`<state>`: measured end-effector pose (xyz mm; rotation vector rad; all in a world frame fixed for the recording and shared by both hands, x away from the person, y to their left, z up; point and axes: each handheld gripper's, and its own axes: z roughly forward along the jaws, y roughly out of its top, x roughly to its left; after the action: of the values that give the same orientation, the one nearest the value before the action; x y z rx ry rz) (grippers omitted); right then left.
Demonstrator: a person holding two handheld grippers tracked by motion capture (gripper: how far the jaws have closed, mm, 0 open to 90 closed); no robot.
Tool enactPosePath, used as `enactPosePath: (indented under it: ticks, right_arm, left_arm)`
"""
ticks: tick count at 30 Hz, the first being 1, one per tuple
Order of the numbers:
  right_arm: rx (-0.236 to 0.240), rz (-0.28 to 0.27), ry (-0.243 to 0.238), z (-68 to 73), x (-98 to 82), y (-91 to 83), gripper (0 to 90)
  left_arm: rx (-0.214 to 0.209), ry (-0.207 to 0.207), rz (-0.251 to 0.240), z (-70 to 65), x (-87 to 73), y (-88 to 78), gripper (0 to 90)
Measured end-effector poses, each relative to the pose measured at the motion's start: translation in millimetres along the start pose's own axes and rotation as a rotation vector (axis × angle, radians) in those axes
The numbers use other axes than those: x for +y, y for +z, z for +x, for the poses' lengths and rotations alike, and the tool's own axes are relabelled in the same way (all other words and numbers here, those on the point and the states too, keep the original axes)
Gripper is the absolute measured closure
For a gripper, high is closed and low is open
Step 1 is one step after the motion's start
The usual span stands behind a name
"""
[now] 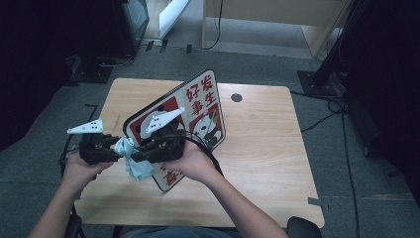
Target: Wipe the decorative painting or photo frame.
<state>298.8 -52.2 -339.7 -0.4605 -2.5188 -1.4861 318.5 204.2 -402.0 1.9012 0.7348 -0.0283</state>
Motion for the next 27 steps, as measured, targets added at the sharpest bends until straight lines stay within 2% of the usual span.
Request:
enactPosePath:
  ticks: [4,9,19,27]
  right_arm:
    - [-0.001,0.008,0.007,-0.6,-6.1,1.8,79.4]
    - [0.004,0.009,0.013,-1.7,-14.1,2.9,79.4]
    - [0.009,0.026,0.035,-4.6,-33.9,7.2,79.3]
    - [0.006,0.031,0.037,-7.5,-49.8,8.3,79.4]
  left_arm:
    - [0.004,-0.010,-0.006,1.9,-0.3,-1.4,44.4]
    - [0.007,-0.006,0.010,2.0,-0.6,0.4,44.8]
    - [0.011,-0.010,-0.001,2.3,0.6,-2.7,46.3]
    - [0.006,-0.002,-0.008,-2.8,6.0,-7.9,48.4]
